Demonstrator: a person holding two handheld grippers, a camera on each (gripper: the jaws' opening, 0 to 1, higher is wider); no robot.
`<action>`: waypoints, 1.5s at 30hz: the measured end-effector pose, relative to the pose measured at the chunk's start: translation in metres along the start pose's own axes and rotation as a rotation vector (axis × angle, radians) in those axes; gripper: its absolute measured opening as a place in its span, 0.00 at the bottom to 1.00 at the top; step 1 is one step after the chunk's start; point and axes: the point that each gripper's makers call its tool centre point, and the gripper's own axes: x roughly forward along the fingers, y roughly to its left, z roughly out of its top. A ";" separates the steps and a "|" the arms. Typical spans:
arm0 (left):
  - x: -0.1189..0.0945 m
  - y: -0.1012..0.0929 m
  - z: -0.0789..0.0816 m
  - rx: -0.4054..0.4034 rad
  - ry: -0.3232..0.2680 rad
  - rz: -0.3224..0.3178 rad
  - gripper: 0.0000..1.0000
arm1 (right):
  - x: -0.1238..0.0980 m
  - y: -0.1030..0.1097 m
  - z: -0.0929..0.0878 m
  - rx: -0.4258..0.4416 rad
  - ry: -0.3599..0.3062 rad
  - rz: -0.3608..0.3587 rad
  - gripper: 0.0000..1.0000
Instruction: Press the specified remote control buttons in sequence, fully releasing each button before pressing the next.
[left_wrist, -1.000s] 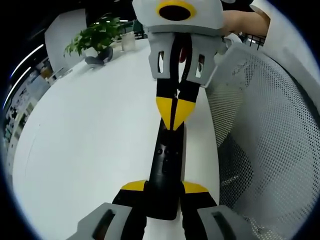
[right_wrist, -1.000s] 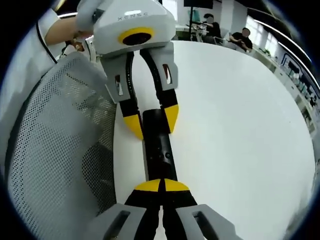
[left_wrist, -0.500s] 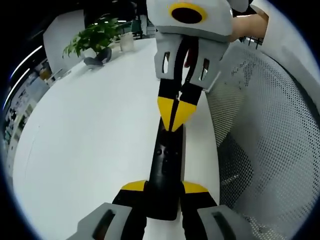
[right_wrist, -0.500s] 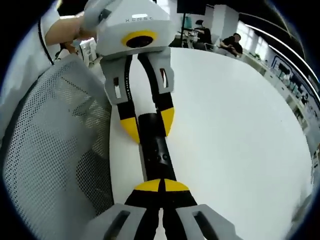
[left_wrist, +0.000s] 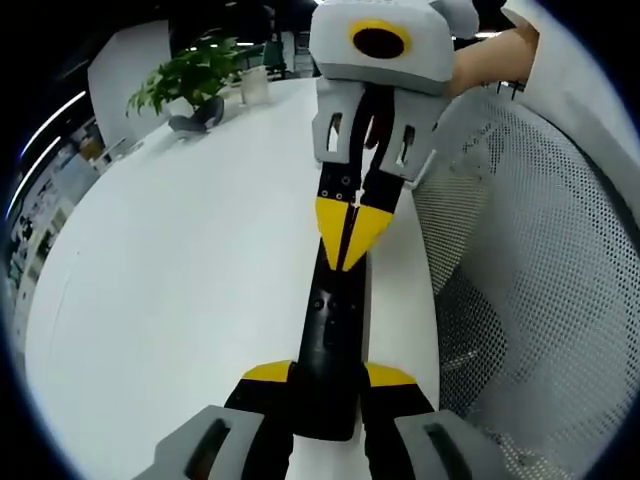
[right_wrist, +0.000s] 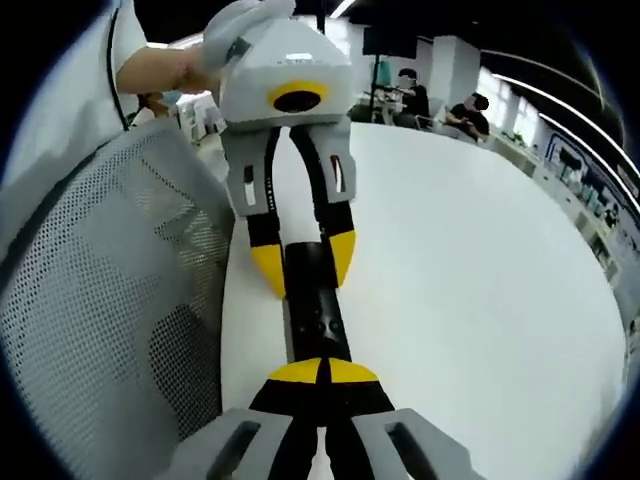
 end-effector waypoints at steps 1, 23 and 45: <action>0.000 0.000 0.000 0.001 -0.001 0.000 0.23 | 0.000 0.000 0.000 -0.029 0.041 0.010 0.00; -0.001 -0.001 0.000 0.021 -0.025 -0.011 0.23 | 0.002 -0.009 0.018 0.220 0.046 -0.119 0.00; -0.003 -0.001 0.001 0.034 -0.079 -0.027 0.23 | 0.014 0.013 0.024 0.216 0.077 -0.179 0.00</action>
